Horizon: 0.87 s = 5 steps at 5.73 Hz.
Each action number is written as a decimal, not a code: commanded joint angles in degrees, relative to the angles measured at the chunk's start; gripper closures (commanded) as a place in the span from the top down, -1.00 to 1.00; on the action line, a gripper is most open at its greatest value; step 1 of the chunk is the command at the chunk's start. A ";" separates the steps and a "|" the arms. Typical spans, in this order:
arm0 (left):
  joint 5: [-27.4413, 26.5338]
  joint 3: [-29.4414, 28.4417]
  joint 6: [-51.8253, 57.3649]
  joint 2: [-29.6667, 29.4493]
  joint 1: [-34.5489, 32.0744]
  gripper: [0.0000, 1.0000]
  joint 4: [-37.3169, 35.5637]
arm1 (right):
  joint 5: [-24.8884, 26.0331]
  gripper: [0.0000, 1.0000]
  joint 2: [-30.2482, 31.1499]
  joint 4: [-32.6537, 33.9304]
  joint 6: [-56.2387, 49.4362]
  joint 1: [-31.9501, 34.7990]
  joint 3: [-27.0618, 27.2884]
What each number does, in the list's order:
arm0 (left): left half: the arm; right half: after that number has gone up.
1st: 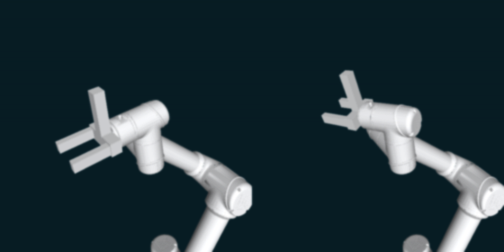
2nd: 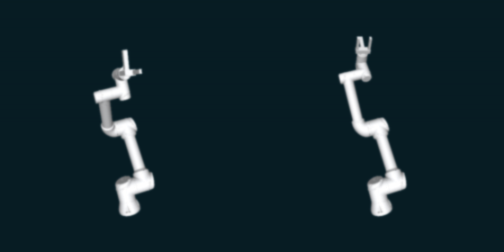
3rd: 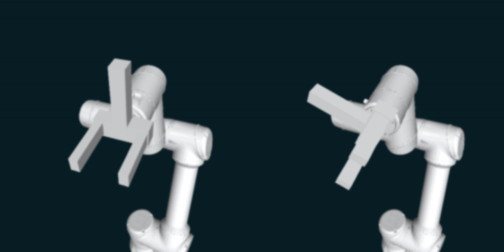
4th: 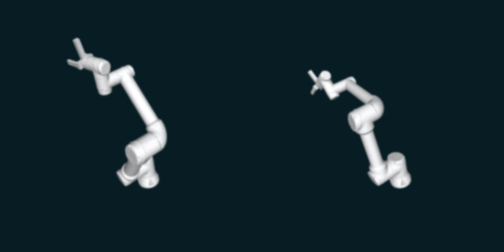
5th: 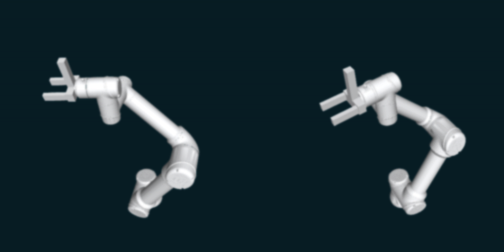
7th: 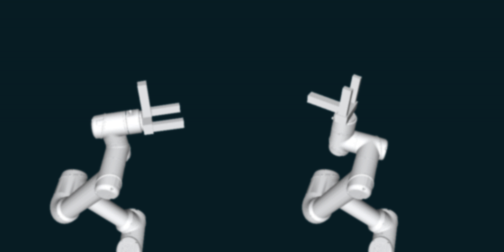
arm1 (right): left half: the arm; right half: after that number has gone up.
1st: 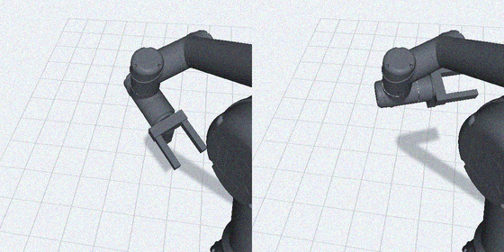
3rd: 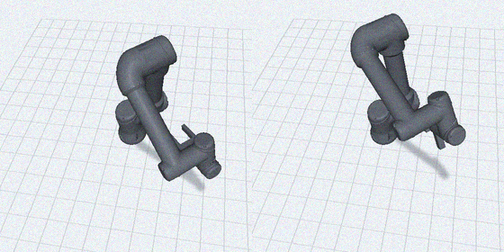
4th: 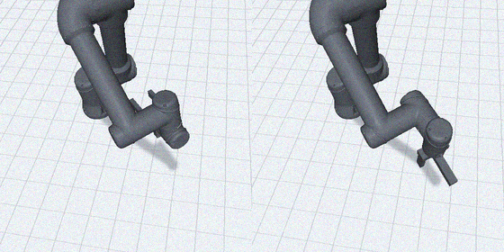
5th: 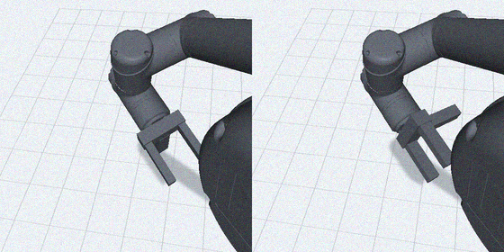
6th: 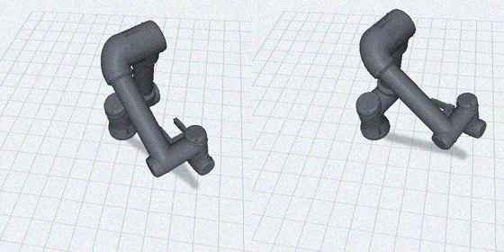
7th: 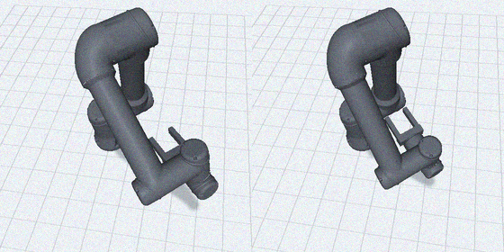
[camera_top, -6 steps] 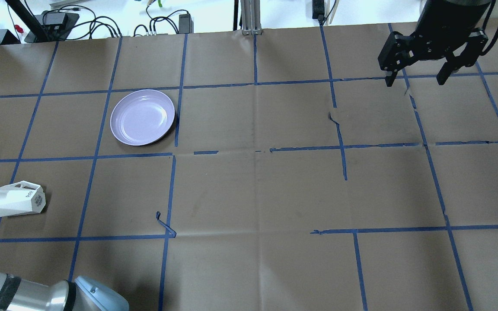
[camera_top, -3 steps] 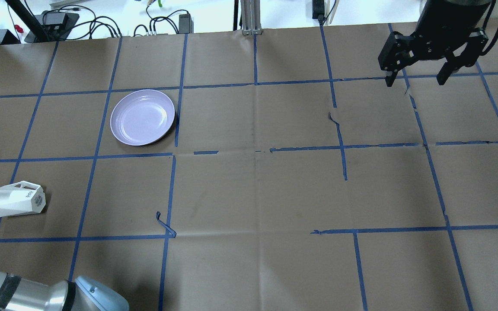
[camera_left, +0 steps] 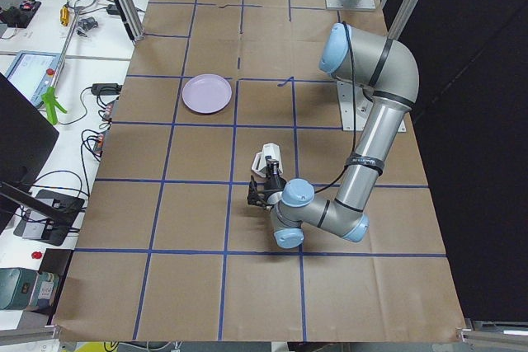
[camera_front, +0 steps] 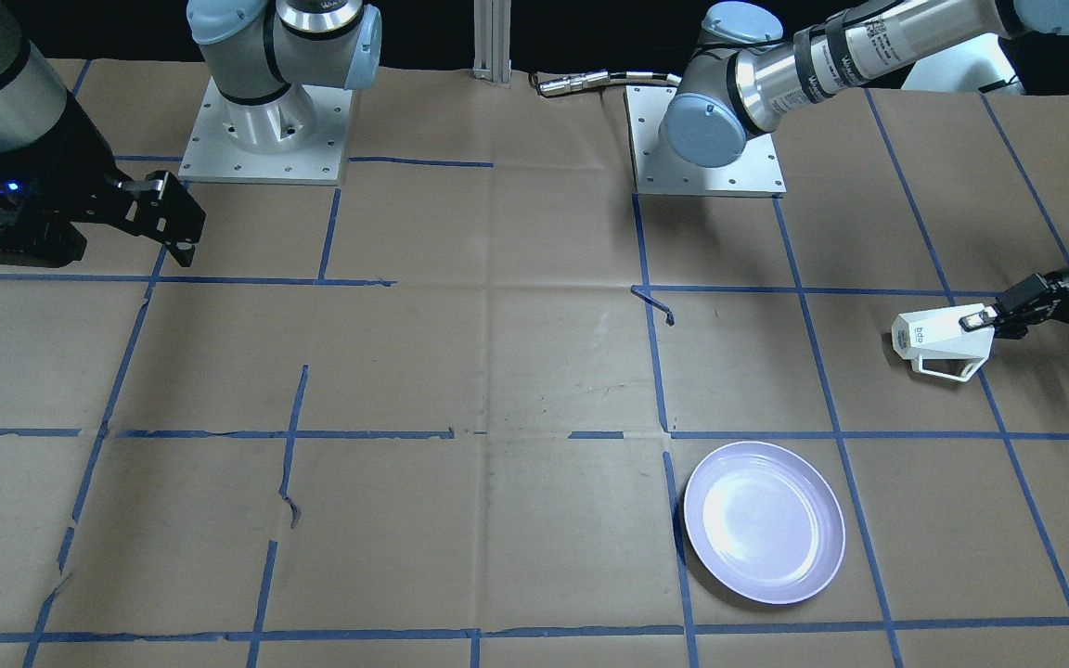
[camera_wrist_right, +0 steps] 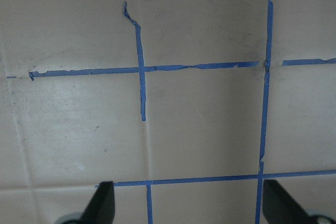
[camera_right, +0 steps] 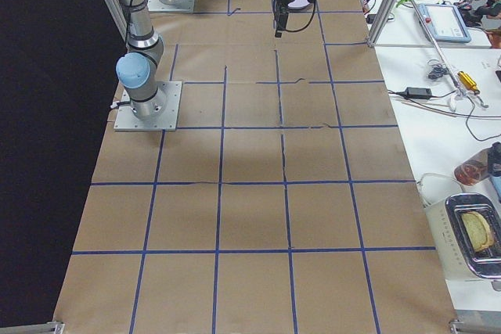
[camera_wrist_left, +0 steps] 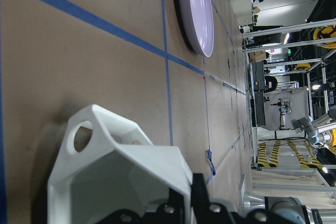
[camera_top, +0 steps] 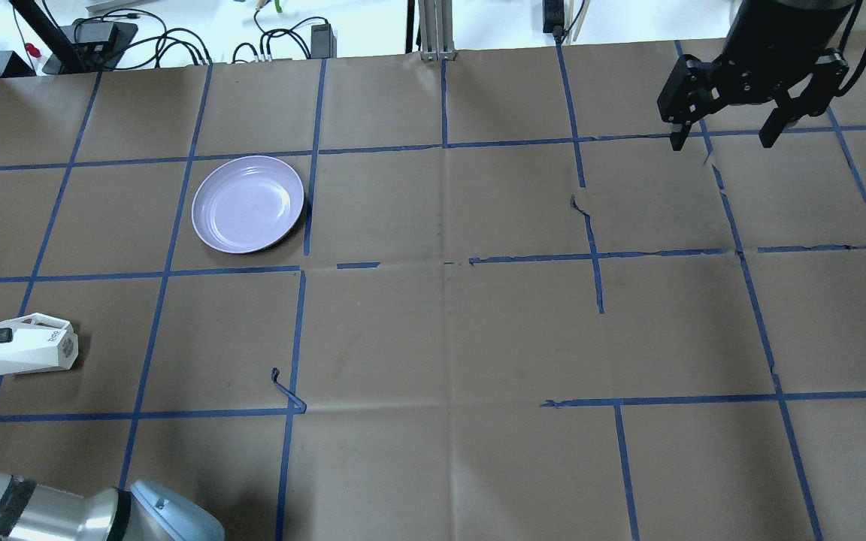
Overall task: Flip cup and place on plate
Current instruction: 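Close the left gripper on the white cup and lift it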
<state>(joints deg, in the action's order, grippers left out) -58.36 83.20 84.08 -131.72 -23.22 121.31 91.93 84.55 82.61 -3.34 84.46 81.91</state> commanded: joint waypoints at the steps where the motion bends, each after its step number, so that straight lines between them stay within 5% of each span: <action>1: 0.35 -1.89 -0.93 2.94 -0.24 -1.00 6.60 | 0.00 1.00 0.00 0.01 0.00 0.00 0.00; 5: 3.59 -5.24 -8.82 17.09 -1.38 -1.00 26.06 | 0.00 1.00 0.00 -0.08 0.00 0.00 0.00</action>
<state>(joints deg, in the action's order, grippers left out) -56.04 77.99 76.92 -117.36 -24.09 144.75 91.93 84.55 82.55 -3.34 84.42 81.91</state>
